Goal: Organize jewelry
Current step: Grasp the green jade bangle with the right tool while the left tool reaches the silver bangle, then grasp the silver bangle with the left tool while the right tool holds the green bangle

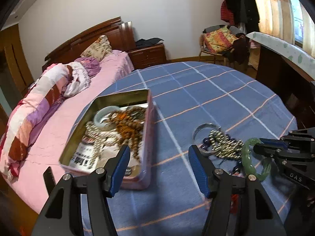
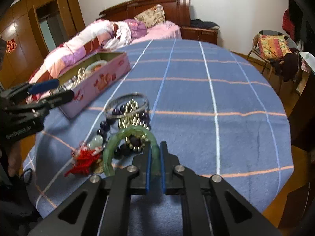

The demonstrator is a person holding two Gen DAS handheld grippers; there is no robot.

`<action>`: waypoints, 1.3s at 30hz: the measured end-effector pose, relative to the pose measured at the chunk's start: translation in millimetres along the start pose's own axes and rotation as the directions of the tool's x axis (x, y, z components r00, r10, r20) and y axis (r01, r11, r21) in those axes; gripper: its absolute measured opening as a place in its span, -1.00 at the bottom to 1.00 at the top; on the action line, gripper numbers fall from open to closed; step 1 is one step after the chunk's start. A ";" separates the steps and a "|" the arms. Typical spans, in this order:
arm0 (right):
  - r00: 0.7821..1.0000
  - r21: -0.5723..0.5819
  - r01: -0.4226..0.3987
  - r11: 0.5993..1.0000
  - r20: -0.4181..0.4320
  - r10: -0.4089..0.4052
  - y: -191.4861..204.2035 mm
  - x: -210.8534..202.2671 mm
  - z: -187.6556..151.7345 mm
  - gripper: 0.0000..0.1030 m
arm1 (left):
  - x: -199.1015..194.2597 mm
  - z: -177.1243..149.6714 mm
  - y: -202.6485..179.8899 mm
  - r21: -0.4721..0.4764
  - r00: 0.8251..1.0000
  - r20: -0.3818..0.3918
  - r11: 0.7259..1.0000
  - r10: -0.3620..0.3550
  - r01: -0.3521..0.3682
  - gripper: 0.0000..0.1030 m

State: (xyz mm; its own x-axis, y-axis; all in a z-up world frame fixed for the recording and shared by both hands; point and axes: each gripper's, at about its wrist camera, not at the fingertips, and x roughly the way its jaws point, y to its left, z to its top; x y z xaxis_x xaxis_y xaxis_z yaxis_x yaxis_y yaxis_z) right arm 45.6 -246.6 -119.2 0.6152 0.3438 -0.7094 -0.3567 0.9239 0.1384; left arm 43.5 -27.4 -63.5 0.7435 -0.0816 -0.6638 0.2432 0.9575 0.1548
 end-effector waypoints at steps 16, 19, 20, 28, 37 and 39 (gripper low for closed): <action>0.998 0.036 0.037 0.999 0.050 -0.039 -8.7 -2.7 9.4 -0.79 | 57.4 22.1 -33.8 0.060 0.994 -0.101 0.998 -0.026 0.033 0.14; 0.998 0.037 0.037 0.999 0.055 -0.039 -9.6 -3.7 9.2 -0.79 | 66.4 21.6 -38.6 0.065 0.989 -0.140 0.996 -0.052 0.061 -0.31; 0.998 0.039 0.037 0.999 0.057 -0.039 -10.0 -4.1 8.8 -0.78 | 68.6 21.0 -39.8 0.063 0.987 -0.148 0.996 -0.055 0.065 -0.33; 0.998 0.040 0.036 0.999 0.058 -0.038 -11.5 -5.2 8.6 -0.77 | 82.8 17.7 -43.0 0.056 0.977 -0.199 0.994 -0.076 0.089 -0.48; 0.994 0.031 0.047 0.998 0.097 -0.050 -9.1 -16.3 14.2 -0.77 | 49.2 26.2 -37.9 0.041 0.994 -0.080 0.996 -0.078 0.081 -0.93; 0.992 0.032 0.051 0.998 0.115 -0.054 -9.3 -22.6 16.5 -0.77 | 35.0 30.2 -35.6 0.039 0.996 -0.038 0.996 -0.076 0.077 -0.94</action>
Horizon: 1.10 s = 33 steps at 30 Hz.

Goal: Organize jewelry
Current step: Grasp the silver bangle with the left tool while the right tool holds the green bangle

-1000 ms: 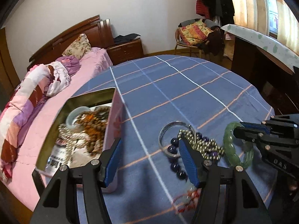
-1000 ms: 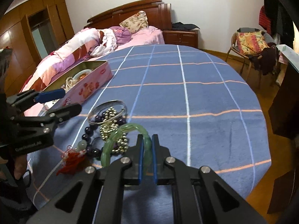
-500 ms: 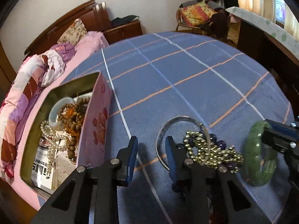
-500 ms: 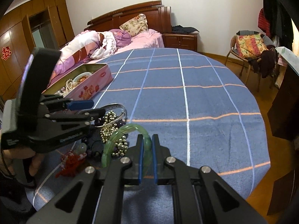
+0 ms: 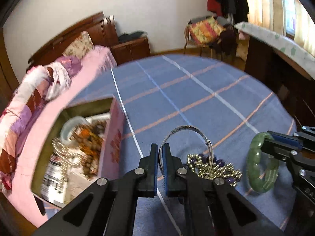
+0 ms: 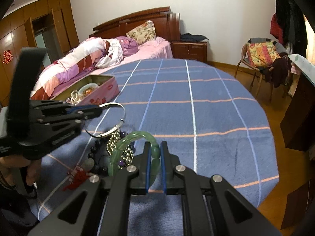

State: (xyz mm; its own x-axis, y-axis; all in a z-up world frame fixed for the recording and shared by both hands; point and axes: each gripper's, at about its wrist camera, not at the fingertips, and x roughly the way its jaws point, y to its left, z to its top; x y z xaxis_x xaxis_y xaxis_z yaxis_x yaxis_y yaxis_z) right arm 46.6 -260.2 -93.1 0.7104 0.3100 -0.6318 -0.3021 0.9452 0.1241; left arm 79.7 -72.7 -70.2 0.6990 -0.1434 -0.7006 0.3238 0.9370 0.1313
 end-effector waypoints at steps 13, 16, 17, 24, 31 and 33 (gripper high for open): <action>0.998 -0.018 -0.017 1.000 0.054 0.018 11.0 -9.6 12.5 -0.77 | -44.5 11.0 13.5 -0.007 0.991 0.121 0.999 0.054 -0.053 -0.94; 0.998 -0.022 -0.024 0.999 0.058 0.025 11.8 -9.7 14.7 -0.77 | -43.6 7.6 19.5 -0.017 0.991 0.115 0.998 0.068 -0.066 -0.94; 0.998 -0.023 -0.028 0.999 0.057 0.029 12.7 -8.7 16.2 -0.77 | -43.7 6.7 20.5 -0.019 0.991 0.114 0.998 0.067 -0.066 -0.94; 0.996 -0.047 -0.055 0.997 0.065 0.058 27.0 -6.3 28.5 -0.77 | -50.5 3.5 40.8 -0.058 0.988 0.125 0.995 0.087 -0.080 -0.93; 0.993 -0.094 -0.082 0.992 0.075 0.089 47.4 -0.5 40.5 -0.77 | -56.1 2.9 77.4 -0.122 0.981 0.127 0.984 0.149 -0.133 -0.94; 0.992 -0.106 -0.092 0.990 0.076 0.100 53.8 2.2 44.1 -0.77 | -56.8 2.5 87.2 -0.138 0.978 0.127 0.980 0.163 -0.145 -0.94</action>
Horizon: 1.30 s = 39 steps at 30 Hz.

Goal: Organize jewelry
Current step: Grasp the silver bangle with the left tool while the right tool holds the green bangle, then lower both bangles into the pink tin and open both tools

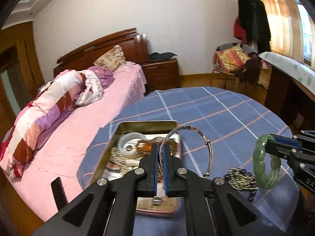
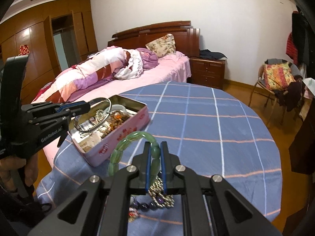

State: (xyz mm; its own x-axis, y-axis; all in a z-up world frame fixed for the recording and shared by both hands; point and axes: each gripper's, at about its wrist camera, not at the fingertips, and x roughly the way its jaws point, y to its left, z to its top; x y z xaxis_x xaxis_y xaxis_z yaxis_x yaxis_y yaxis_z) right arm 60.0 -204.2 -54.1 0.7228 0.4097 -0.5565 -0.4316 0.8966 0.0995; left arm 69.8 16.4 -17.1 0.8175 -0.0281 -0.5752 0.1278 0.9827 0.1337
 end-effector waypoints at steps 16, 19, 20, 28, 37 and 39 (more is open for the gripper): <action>0.998 -0.096 -0.061 0.993 0.001 0.061 41.0 22.6 28.6 -0.77 | 12.0 -7.2 53.9 -0.083 0.996 -0.028 0.993 0.085 -0.087 -0.93; 0.997 -0.113 -0.072 0.991 -0.008 0.071 49.2 29.5 32.4 -0.77 | 16.4 -10.1 59.0 -0.094 0.995 -0.037 0.991 0.089 -0.092 -0.93; 0.997 -0.118 -0.075 0.990 -0.012 0.074 52.1 32.4 34.1 -0.77 | 18.3 -10.8 60.2 -0.094 0.995 -0.040 0.991 0.089 -0.092 -0.93; 0.995 -0.165 -0.094 0.982 -0.043 0.088 71.2 54.5 42.2 -0.77 | 29.5 -16.2 72.9 -0.111 0.994 -0.065 0.989 0.092 -0.099 -0.93; 0.994 -0.181 -0.103 0.978 -0.061 0.094 81.9 68.6 45.0 -0.77 | 38.6 -20.1 82.8 -0.125 0.992 -0.088 0.987 0.092 -0.103 -0.93; 0.994 -0.186 -0.105 0.977 -0.064 0.094 83.6 71.3 45.5 -0.77 | 40.8 -22.1 83.4 -0.126 0.991 -0.095 0.987 0.093 -0.104 -0.93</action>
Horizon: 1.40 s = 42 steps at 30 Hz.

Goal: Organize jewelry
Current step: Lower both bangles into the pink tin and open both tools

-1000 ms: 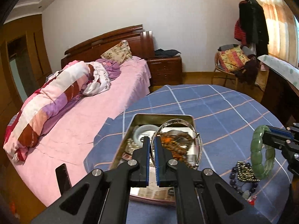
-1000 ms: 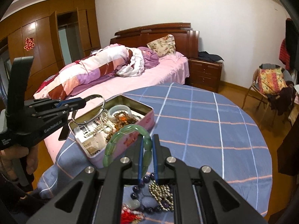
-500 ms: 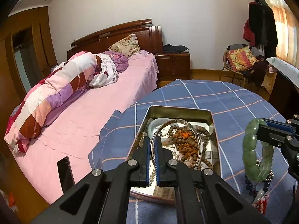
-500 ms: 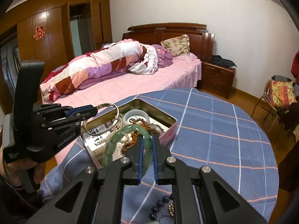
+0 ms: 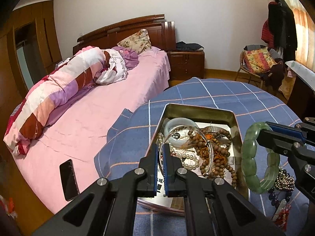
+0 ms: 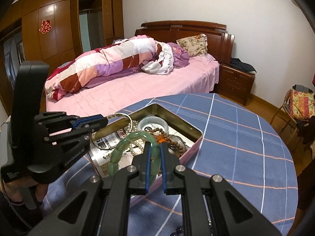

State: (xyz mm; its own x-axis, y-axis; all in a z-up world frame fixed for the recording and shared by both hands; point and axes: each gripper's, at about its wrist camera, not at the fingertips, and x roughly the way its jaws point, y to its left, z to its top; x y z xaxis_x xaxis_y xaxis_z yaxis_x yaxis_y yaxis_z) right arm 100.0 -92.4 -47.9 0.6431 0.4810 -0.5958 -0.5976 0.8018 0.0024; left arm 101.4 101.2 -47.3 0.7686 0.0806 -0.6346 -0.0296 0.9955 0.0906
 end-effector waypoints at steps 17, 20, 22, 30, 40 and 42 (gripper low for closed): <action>0.999 -0.010 -0.009 1.000 -0.035 0.008 9.8 23.5 3.4 -0.77 | 16.9 -6.7 0.4 0.002 0.999 -0.040 1.000 -0.003 0.003 -0.93; 0.999 -0.008 -0.011 1.000 -0.048 0.011 10.5 29.5 0.4 -0.77 | 19.2 -7.5 -0.1 0.006 0.999 -0.045 1.000 -0.003 0.003 -0.93; 0.998 -0.010 -0.011 1.000 -0.056 0.011 11.5 32.6 -1.3 -0.77 | 21.2 -8.5 -0.2 0.009 0.999 -0.051 1.000 -0.004 0.005 -0.93; 0.996 -0.010 -0.012 1.000 -0.086 0.011 9.9 40.6 -5.6 -0.77 | 29.0 -13.7 -3.0 0.017 0.997 -0.078 1.000 -0.014 0.015 -0.93; 0.991 -0.018 -0.003 1.000 -0.132 0.001 10.3 56.2 -11.6 -0.77 | 36.0 -18.9 -1.6 0.018 0.995 -0.103 1.000 -0.004 0.006 -0.93; 0.990 -0.022 0.000 1.000 -0.143 -0.003 10.9 59.5 -13.3 -0.77 | 37.8 -19.3 -2.4 0.020 0.994 -0.111 1.000 -0.005 0.007 -0.93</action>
State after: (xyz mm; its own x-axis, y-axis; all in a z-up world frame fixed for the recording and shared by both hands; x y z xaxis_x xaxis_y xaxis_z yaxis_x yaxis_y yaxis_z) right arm 125.4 -59.8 -94.0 0.5695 0.4229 -0.7048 -0.6080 0.7938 -0.0151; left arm 118.2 102.9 -86.3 0.6928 0.0810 -0.7166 -0.0114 0.9948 0.1014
